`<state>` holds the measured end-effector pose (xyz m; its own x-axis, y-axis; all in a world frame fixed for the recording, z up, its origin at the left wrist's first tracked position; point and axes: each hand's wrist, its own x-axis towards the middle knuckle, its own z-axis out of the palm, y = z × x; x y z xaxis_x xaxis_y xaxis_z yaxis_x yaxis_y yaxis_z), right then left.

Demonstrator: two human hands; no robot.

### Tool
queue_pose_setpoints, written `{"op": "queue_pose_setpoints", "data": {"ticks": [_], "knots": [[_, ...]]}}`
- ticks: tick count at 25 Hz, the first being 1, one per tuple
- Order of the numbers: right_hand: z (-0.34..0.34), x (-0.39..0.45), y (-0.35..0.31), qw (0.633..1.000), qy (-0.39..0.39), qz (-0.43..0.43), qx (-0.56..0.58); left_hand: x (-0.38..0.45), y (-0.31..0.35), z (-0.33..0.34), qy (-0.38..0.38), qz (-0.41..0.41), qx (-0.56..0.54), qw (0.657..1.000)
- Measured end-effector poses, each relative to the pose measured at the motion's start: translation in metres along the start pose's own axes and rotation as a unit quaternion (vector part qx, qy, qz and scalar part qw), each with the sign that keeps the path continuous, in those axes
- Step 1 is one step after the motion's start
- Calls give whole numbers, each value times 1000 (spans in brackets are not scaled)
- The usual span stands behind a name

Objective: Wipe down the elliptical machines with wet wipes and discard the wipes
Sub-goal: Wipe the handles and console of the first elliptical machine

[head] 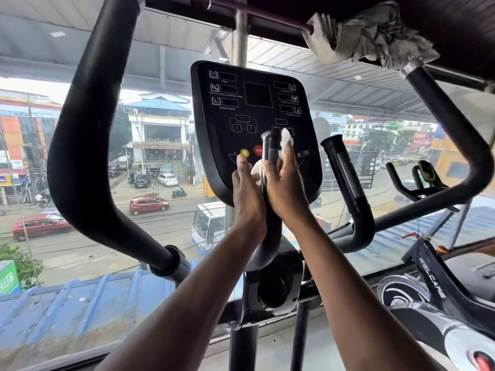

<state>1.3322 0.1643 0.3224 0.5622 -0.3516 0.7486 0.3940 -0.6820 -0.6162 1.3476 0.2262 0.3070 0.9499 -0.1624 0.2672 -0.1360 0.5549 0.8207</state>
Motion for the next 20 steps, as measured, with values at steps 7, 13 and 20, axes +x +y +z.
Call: {"op": "queue_pose_setpoints", "data": {"ticks": [7, 13, 20], "knots": [[3, -18, 4, 996, 84, 27, -3, 4, -3, -2, 9, 9, 32, 999], [20, -83, 25, 988, 120, 12, 93, 4, -3, -4, -19, 27, 105, 994], [35, -121, 31, 980, 185, -36, 67, -11, -9, -3, -73, 85, 262, 958]]}}
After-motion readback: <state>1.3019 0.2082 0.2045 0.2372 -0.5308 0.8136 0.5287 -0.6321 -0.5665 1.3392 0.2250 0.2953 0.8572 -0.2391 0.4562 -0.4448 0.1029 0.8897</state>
